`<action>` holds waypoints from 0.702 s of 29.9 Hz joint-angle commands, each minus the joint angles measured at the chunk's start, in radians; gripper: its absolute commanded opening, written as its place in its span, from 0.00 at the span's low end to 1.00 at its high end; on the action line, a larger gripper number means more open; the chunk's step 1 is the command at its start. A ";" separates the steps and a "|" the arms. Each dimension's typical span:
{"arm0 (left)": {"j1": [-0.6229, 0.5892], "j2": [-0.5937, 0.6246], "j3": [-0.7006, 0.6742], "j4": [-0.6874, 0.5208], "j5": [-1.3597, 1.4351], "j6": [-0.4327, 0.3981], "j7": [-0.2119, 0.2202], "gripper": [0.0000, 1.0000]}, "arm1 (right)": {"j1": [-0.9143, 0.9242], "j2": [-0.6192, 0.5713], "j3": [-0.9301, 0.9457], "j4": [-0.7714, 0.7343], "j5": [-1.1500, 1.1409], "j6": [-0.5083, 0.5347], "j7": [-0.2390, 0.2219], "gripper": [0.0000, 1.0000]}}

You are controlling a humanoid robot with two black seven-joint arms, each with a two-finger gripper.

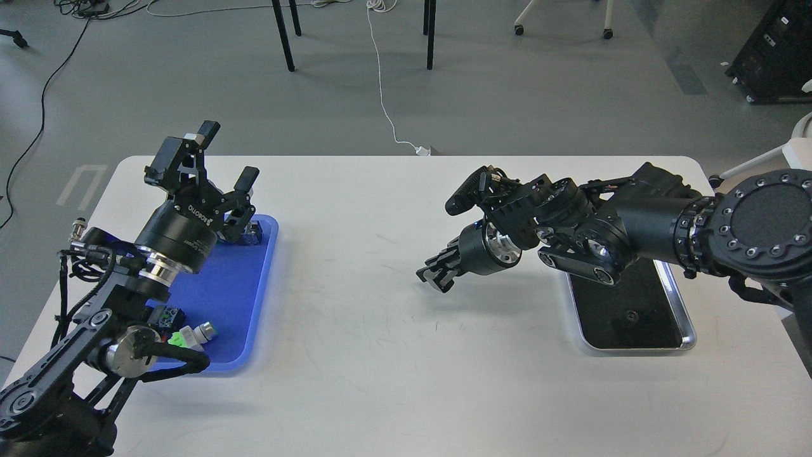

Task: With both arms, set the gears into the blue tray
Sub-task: 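Carry the black gear with the right gripper to the table center and release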

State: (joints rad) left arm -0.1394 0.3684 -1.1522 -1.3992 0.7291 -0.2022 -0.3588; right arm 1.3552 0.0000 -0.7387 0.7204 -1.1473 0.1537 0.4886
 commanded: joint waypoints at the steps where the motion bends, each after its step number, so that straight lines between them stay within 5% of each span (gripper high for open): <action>1: 0.001 0.000 0.000 0.000 0.001 0.000 0.000 0.98 | -0.021 0.000 -0.007 -0.003 0.009 -0.025 0.000 0.15; 16: 0.023 0.015 -0.001 -0.026 0.001 0.000 0.000 0.98 | -0.021 0.000 -0.016 0.028 0.084 -0.019 0.000 0.17; 21: 0.024 0.015 -0.001 -0.027 0.001 0.000 0.000 0.98 | -0.021 0.000 -0.018 0.028 0.098 -0.020 0.000 0.35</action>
State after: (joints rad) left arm -0.1156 0.3833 -1.1546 -1.4263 0.7297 -0.2026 -0.3591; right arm 1.3340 0.0000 -0.7557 0.7486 -1.0575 0.1351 0.4887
